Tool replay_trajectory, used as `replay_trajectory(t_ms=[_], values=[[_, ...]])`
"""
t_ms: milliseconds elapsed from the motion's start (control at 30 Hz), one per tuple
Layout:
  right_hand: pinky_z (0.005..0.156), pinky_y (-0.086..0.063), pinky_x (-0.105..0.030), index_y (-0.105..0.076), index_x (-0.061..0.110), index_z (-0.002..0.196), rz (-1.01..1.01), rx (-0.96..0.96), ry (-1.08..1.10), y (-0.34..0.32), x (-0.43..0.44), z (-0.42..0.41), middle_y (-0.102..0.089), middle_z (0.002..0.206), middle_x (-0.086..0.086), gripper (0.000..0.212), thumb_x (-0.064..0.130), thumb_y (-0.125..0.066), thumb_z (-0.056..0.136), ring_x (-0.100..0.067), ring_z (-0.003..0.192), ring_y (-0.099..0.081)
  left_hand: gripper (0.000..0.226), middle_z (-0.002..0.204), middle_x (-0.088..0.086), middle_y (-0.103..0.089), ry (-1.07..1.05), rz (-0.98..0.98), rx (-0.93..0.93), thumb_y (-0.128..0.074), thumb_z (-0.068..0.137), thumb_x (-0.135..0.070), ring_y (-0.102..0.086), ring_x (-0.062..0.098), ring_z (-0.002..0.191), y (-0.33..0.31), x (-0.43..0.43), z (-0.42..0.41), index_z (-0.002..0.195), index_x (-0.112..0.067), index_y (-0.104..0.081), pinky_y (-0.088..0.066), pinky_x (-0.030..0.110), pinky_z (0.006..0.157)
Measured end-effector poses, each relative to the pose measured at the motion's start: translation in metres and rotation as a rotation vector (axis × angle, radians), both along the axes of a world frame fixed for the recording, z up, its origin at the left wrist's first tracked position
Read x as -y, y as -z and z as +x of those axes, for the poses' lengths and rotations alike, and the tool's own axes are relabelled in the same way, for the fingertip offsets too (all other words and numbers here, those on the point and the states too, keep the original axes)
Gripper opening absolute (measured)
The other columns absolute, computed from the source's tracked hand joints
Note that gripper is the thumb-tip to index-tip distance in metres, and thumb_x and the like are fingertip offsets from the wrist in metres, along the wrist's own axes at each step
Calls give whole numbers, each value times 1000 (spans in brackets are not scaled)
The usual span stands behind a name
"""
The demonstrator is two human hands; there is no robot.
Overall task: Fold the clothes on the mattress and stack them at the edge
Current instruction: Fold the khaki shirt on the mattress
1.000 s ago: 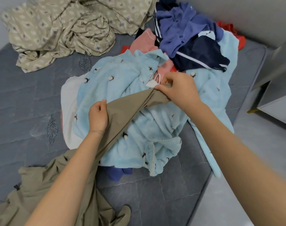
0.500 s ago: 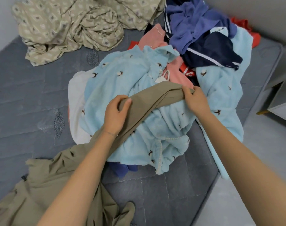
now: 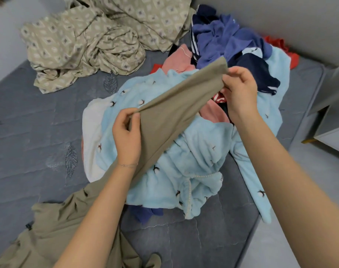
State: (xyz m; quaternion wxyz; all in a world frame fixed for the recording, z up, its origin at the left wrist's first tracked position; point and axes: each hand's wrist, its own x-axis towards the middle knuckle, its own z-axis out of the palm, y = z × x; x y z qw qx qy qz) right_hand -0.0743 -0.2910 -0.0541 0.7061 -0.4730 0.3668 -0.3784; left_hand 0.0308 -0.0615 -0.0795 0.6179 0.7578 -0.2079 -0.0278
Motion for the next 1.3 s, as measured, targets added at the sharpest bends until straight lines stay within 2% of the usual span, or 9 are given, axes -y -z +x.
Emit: replay_trajectory(t_ms=[100,167,333,433,567,733,900,1067,1300], values=[[75,-50,-26,-55,4,118,-15,-322,-53,21,0,-2,-61,103,-10,34,-7,-55,86,-13,83,-57,21,105,-6,-60,58,172,-39,-54,92,-1,-56,3,96,11,-3,-2,108,-13,-59,-40,15,86],[89,-48,-32,-46,11,133,-67,-529,-105,39,-7,-6,-51,115,-1,46,6,-59,90,-12,99,-51,31,119,-5,-55,49,287,2,-56,91,-1,-51,10,109,21,-10,-5,118,-14,-57,-36,15,93],[105,-36,-33,-49,9,134,-393,-690,-189,59,-33,-7,-52,134,-7,50,12,-60,86,-22,123,-47,33,128,5,-56,76,513,126,-55,92,-4,-46,21,123,41,-36,-18,123,-12,-61,-30,31,108],[111,-28,-31,-52,9,132,-600,-662,-252,56,-63,2,-52,136,-8,48,13,-63,86,-24,129,-43,39,143,3,-46,152,620,139,-54,96,-12,-35,21,136,50,-58,-26,134,-18,-54,-20,33,115],[114,-24,-42,-52,10,133,-780,-618,-420,52,-117,20,-48,139,-10,49,17,-66,87,-27,135,-37,43,154,4,-31,161,796,209,-49,98,-21,-19,27,146,60,-100,-30,141,-23,-46,-8,46,119],[118,-17,-39,-47,18,140,-852,-608,-634,59,-210,28,-41,147,-7,55,30,-65,89,-26,142,-27,44,152,8,-35,66,931,259,-53,95,-18,-24,31,144,64,-177,-39,138,-20,-50,-8,48,117],[114,-17,-38,-46,18,141,-990,-590,-838,73,-319,11,-44,146,-7,60,38,-66,87,-28,141,-30,51,154,6,-33,-91,1067,136,-56,94,-31,-23,29,145,75,-284,-74,143,-24,-43,-7,50,117],[114,-26,-49,-41,18,145,-1193,-547,-1064,97,-404,-27,-43,147,-12,71,52,-62,86,-36,140,-31,53,149,11,-41,-254,1141,28,-65,89,-33,-32,37,140,90,-385,-134,138,-21,-51,-15,60,114],[117,-11,-49,-30,26,150,-1336,-672,-1272,146,-475,-104,-26,157,-10,78,60,-57,85,-34,146,-16,58,153,13,-34,-341,1285,-92,-47,90,-48,-23,39,143,125,-511,-240,142,-22,-46,-6,60,114]])
